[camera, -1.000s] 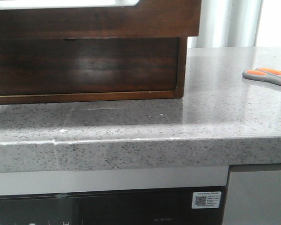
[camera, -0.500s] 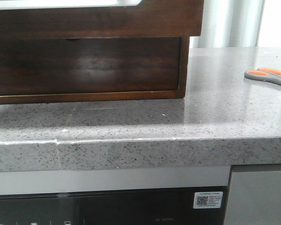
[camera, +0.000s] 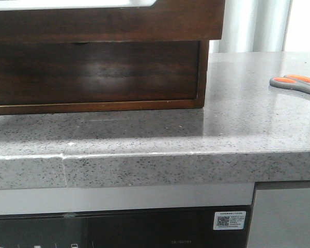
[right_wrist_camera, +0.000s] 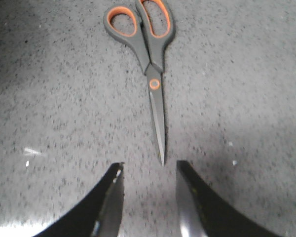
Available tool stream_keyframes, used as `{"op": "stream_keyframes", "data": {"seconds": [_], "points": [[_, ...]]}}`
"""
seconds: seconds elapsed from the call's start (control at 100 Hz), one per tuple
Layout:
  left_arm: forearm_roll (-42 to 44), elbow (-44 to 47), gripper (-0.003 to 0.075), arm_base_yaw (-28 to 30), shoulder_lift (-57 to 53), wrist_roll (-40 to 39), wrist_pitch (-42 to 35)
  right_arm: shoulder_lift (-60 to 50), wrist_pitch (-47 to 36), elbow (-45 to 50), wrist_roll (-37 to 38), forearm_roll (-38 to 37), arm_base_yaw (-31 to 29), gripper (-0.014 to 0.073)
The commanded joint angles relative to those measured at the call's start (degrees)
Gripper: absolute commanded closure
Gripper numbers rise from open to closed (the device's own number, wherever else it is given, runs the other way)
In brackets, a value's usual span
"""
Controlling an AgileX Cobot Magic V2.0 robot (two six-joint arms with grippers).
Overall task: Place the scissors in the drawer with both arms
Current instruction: 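Lower the right gripper onto the grey-and-orange scissors and grasp them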
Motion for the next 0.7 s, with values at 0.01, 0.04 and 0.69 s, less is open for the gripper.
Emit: {"op": "stream_keyframes", "data": {"seconds": [0.01, 0.04, 0.69], "points": [[-1.91, -1.65, 0.0380, -0.45, -1.87, -0.81, -3.69, 4.95, -0.92, -7.38, -0.80, -0.02, -0.01, 0.0358], [-1.91, -1.65, 0.0380, -0.45, -2.63, -0.81, -3.57, 6.61, -0.26, -8.94, -1.14, -0.02, -0.01, 0.0336], [-3.10, -1.65, 0.0380, -0.45, -4.63, -0.81, -1.14, 32.18, 11.88, -29.27, -4.73, -0.02, -0.01, 0.0323]]}}
